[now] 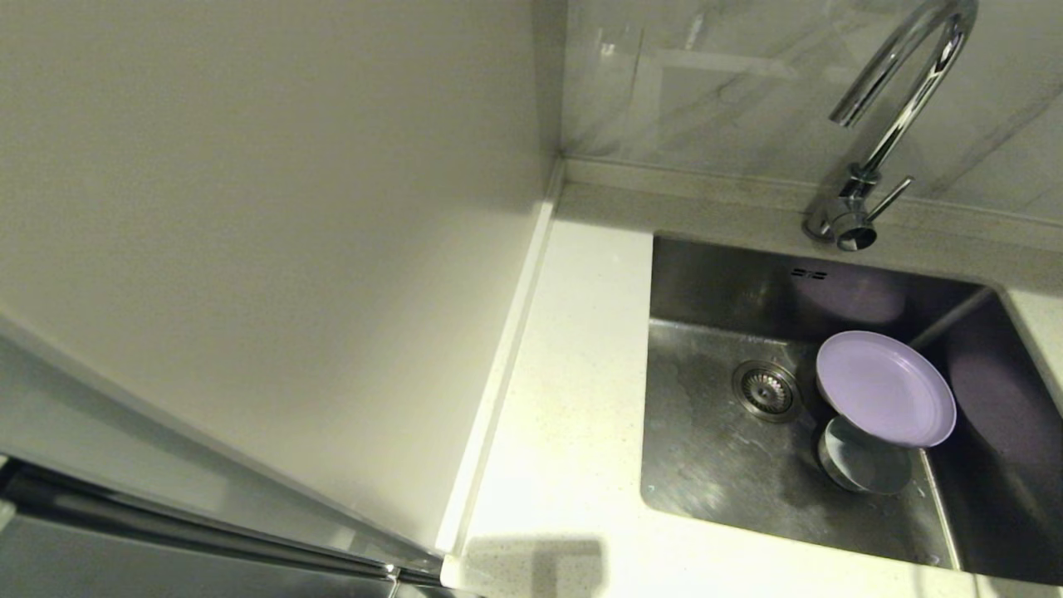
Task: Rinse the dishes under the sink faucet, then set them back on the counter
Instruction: Put a plate back to the table from the sink
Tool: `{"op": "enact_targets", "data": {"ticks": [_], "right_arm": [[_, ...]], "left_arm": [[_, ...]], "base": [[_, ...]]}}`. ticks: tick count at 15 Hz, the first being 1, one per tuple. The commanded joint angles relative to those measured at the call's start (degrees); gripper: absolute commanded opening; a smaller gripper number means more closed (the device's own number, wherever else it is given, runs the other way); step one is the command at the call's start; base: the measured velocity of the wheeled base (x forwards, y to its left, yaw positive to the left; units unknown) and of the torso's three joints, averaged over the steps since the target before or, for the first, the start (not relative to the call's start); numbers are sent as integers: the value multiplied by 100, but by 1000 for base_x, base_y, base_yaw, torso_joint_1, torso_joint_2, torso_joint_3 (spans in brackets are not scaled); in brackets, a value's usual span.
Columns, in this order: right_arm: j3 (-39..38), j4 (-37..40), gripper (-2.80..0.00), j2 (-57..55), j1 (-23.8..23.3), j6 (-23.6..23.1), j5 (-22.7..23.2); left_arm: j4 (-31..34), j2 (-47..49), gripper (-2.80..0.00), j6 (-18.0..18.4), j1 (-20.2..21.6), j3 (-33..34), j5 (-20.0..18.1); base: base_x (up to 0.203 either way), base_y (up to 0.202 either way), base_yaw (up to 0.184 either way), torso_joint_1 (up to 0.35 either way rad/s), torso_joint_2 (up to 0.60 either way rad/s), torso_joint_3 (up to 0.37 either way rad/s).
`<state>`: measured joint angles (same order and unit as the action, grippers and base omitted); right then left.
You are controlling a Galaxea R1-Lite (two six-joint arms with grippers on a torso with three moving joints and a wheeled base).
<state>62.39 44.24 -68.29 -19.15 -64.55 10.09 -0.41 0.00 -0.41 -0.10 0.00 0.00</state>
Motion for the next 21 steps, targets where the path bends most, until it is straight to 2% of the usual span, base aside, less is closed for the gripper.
{"op": "enact_targets", "data": {"ticks": [1, 3, 5, 8, 10, 12, 15, 21], "right_arm": [[-834, -984, -280, -30, 160, -91, -55], [-1817, -2653, -280, 30, 448, -69, -113], [-2512, -4212, -280, -86, 1053, 374, -153], [-2675, -6084, -280, -992, 1826, 1276, -602], [-2632, -7167, -280, -1518, 2505, 1751, -1258], [-2599, -7681, -280, -1930, 2809, 1871, -1806], [-2433, -7959, -280, -2394, 2934, 1810, -2355], [-2394, -8305, -280, -2813, 2925, 1554, -2529]], "left_arm": [[-2, 0, -280, -2, 1, 18, 1], [-2, 0, -280, -2, 1, 18, 0], [-2, 0, -280, -2, 1, 18, 0], [-2, 0, -280, -2, 1, 18, 0], [-2, 0, -280, -2, 1, 18, 0], [-2, 0, -280, -2, 1, 18, 0], [-2, 0, -280, -2, 1, 18, 0], [-2, 0, -280, -2, 1, 18, 0]], "base": [[0, 0, 0, 0, 0, 0], [0, 0, 0, 0, 0, 0], [0, 0, 0, 0, 0, 0], [0, 0, 0, 0, 0, 0], [0, 0, 0, 0, 0, 0], [0, 0, 0, 0, 0, 0], [0, 0, 0, 0, 0, 0], [0, 0, 0, 0, 0, 0]]}}
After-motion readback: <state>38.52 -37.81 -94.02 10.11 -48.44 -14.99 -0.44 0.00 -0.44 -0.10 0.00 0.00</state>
